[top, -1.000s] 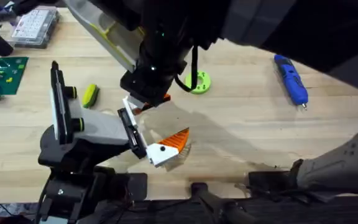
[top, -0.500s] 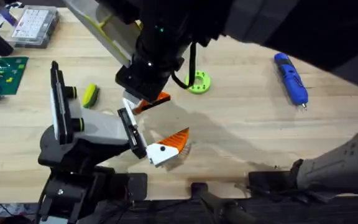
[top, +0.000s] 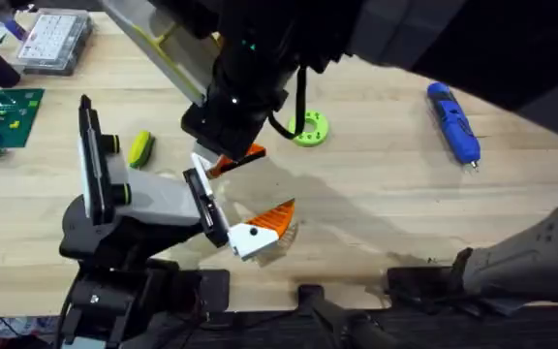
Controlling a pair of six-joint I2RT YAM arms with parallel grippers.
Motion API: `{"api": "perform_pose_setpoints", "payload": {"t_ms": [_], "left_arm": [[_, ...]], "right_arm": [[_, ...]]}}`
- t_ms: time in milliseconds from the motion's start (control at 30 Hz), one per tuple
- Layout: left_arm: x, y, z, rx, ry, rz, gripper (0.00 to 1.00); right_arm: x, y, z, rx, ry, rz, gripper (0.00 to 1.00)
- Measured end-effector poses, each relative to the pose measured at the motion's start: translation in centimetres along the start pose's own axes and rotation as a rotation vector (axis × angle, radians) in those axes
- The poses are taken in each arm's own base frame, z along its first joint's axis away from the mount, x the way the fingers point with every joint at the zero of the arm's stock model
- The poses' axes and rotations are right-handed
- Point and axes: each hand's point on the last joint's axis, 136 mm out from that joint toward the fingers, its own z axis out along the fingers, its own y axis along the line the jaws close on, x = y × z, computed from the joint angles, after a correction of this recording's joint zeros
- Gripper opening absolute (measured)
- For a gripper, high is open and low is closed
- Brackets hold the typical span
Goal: Pick up the gripper from the table and insert it into the empty holder that is missing its gripper. Then pick up a screw, insert it into the mounting hole, and use the screwdriver to tighten it. Finally, clean up the table by picking up the vegetable and placing it into the bucket.
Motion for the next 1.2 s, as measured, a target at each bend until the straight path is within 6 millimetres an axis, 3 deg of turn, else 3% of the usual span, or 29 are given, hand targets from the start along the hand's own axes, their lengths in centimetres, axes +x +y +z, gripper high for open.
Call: {"api": "perform_pose_setpoints", "payload": {"t_ms": [1200], "left_arm": [[0.00,0.00,0.00,0.000,0.000,0.000,0.986]], "right_arm": [[0.31,0.02,-0.01,-0.001,0.013,0.002,0.006]]}}
